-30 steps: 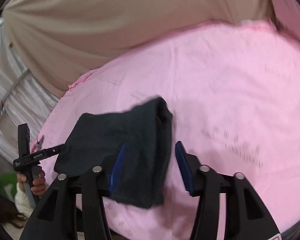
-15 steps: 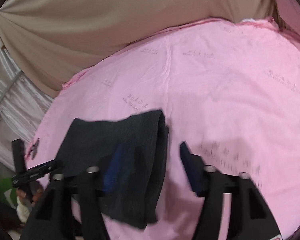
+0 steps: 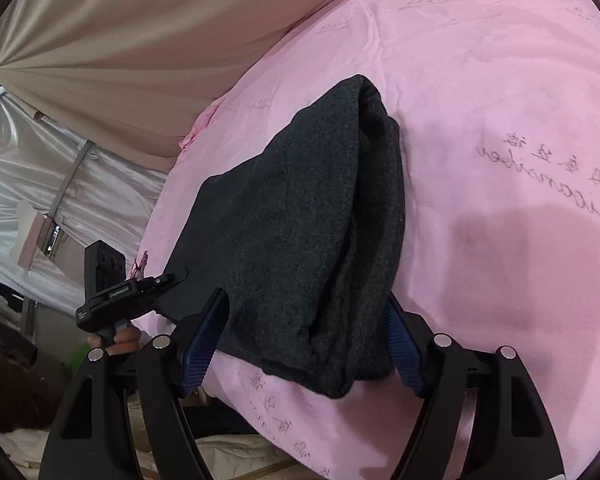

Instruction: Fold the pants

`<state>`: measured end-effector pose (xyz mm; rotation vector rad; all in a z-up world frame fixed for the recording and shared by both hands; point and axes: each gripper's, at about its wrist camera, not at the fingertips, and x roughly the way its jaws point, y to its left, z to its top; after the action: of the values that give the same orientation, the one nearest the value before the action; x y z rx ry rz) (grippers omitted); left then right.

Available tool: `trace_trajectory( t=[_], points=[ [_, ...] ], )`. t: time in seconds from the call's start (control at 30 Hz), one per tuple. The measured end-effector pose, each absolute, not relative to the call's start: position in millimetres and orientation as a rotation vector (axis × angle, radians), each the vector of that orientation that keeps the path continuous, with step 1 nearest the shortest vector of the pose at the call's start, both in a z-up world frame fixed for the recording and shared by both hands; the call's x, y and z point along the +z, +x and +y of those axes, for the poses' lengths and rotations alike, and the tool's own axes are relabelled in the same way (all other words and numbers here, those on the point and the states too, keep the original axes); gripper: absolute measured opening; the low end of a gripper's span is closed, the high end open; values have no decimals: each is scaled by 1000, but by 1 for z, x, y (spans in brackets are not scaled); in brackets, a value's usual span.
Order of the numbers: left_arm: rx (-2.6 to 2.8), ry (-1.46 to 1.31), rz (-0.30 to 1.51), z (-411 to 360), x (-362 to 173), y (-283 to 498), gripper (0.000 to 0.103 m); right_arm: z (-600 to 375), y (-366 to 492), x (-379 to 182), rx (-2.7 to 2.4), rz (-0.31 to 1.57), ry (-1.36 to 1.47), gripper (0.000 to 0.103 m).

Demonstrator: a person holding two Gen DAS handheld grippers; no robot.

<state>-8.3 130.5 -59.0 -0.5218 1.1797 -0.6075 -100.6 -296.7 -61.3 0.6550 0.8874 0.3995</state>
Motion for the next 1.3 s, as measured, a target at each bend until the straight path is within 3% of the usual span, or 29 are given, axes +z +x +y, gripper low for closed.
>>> trace_trajectory(
  t=[0.07, 0.13, 0.23, 0.67, 1.03, 1.3],
  points=[
    [-657, -588, 1177, 138, -67, -6, 18, -292, -94, -65, 382, 890, 643, 48],
    [-669, -614, 1169, 141, -69, -6, 17, -293, -91, -68, 382, 890, 669, 36],
    [-627, -546, 1143, 133, -56, -14, 14, -291, -97, -62, 367, 876, 658, 29],
    [-714, -320, 1013, 112, 56, -80, 13, -280, -167, 18, 387, 770, 584, 27],
    [-787, -88, 485, 111, 225, -129, 13, -270, -201, 171, 433, 311, 334, 27],
    [-680, 36, 125, 96, 321, -109, 14, -273, -158, 271, 398, -2, 197, 27]
  ],
)
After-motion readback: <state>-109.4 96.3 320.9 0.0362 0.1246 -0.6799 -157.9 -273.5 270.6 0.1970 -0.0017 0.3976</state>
